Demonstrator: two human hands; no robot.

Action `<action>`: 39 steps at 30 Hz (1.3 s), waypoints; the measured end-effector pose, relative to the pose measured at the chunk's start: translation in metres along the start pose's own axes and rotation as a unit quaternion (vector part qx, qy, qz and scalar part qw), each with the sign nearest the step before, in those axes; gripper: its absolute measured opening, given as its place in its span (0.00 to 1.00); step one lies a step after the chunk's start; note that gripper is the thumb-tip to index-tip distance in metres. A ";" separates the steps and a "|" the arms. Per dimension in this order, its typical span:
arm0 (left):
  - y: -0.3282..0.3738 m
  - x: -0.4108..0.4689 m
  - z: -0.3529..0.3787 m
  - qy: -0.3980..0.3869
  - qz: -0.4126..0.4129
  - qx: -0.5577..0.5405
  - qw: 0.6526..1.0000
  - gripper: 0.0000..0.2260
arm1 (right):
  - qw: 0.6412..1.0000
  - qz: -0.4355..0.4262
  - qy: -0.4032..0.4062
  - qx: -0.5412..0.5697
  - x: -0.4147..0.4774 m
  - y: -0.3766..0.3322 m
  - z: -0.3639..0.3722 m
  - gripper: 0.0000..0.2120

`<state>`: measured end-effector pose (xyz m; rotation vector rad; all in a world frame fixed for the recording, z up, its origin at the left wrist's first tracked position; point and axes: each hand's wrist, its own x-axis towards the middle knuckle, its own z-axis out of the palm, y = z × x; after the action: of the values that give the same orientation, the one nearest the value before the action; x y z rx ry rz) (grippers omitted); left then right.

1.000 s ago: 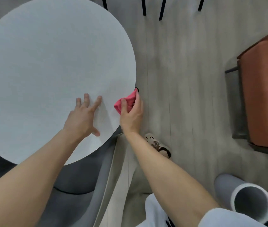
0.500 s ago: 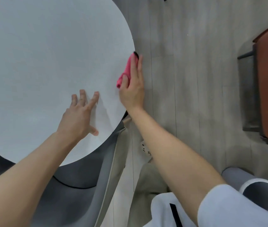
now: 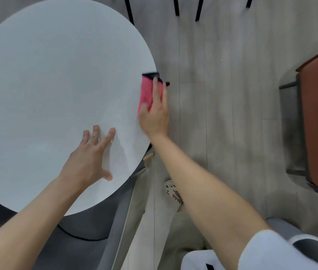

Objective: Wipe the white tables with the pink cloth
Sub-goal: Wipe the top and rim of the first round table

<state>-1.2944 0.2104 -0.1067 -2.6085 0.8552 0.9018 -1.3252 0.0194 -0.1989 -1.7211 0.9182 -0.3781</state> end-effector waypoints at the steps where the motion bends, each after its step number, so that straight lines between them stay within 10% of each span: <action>1: 0.002 -0.001 -0.005 -0.001 -0.001 0.004 1.000 0.68 | 1.000 0.014 -0.016 -0.003 0.028 -0.009 -0.003 0.37; 6: 0.013 0.023 -0.059 0.062 0.008 0.036 0.997 0.43 | 0.997 0.040 -0.052 -0.035 0.071 -0.021 -0.014 0.37; 15: 0.055 0.134 -0.126 0.033 -0.046 0.000 0.998 0.79 | 0.994 0.050 -0.098 -0.011 -0.041 0.005 -0.022 0.41; 22: 0.049 0.160 -0.126 -0.004 -0.032 0.004 0.999 0.83 | 0.994 0.013 -0.103 -0.016 0.122 -0.032 -0.009 0.37; 32: 0.043 0.168 -0.118 0.025 -0.007 0.037 0.999 0.83 | 0.993 -0.028 -0.104 -0.057 -0.026 0.007 -0.026 0.31; 39: 0.041 0.168 -0.113 0.032 -0.005 0.046 0.998 0.82 | 0.974 -0.049 -0.192 -0.109 0.197 -0.049 0.003 0.30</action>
<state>-1.1580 0.0565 -0.1261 -2.5712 0.8763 0.7615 -1.1767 -0.1187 -0.1927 -1.9584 0.6085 -0.0004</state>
